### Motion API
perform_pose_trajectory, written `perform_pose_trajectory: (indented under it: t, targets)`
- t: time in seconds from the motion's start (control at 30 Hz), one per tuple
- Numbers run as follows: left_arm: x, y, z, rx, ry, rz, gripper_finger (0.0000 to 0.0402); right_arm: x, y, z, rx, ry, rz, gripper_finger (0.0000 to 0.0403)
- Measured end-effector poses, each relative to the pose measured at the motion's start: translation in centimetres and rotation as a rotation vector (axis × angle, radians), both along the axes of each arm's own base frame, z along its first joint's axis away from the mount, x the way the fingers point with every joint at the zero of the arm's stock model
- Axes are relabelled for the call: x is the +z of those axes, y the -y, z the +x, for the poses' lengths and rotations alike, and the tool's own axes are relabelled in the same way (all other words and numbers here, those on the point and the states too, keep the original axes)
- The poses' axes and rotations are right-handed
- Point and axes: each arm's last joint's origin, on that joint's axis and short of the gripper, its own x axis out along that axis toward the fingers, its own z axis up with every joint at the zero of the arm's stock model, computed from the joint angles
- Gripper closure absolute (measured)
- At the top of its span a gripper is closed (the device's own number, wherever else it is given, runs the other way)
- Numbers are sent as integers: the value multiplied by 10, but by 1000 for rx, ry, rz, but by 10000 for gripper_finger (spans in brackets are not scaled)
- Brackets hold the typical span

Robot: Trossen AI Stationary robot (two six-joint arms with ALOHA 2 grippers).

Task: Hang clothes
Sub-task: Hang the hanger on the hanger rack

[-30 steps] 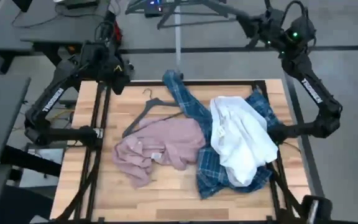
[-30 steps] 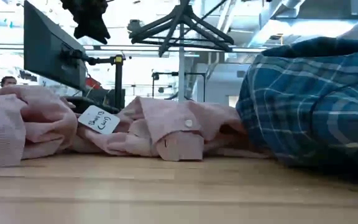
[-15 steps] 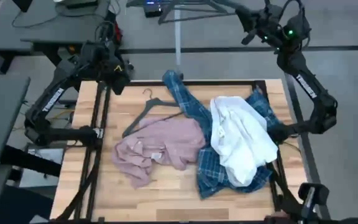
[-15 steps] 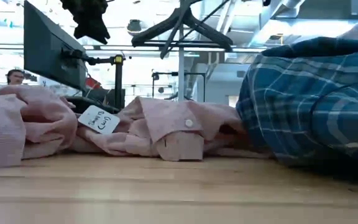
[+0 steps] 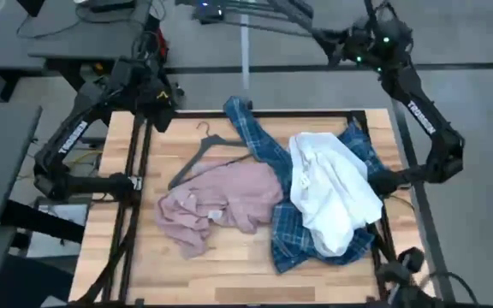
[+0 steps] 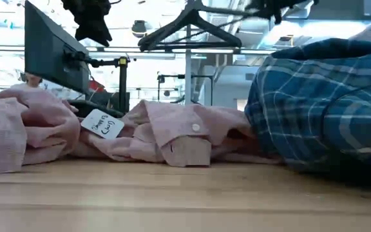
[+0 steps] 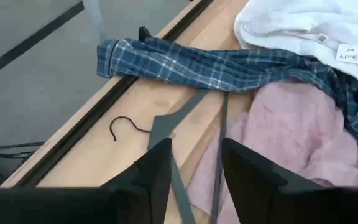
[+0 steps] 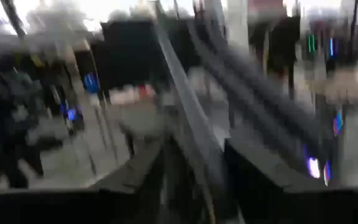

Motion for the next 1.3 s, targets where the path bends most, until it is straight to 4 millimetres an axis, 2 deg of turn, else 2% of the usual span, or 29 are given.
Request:
perform_pose_trajectory:
  t: [0.2,0.37,0.5,0.73,0.97,1.13,1.3]
  targets:
    - [-18,-2,2,31,-20,-85,279,-28,-12,-2,49,-215,194,173]
    - [-55,-2,9,66,-61,-216,279,-37,-23,5,104,-285,270,176]
    - [-88,2,25,49,-109,-297,279,-39,-29,12,144,-298,279,179]
    - [-140,15,59,108,-389,-145,279,-60,-33,23,189,-331,320,180]
    - [-178,17,85,128,-349,-166,279,-84,-31,28,197,-367,386,180]
    - [-209,13,95,173,-345,-201,279,-90,-32,32,212,-369,382,180]
    - [-235,8,100,188,-433,-212,279,-90,-34,34,223,-368,374,180]
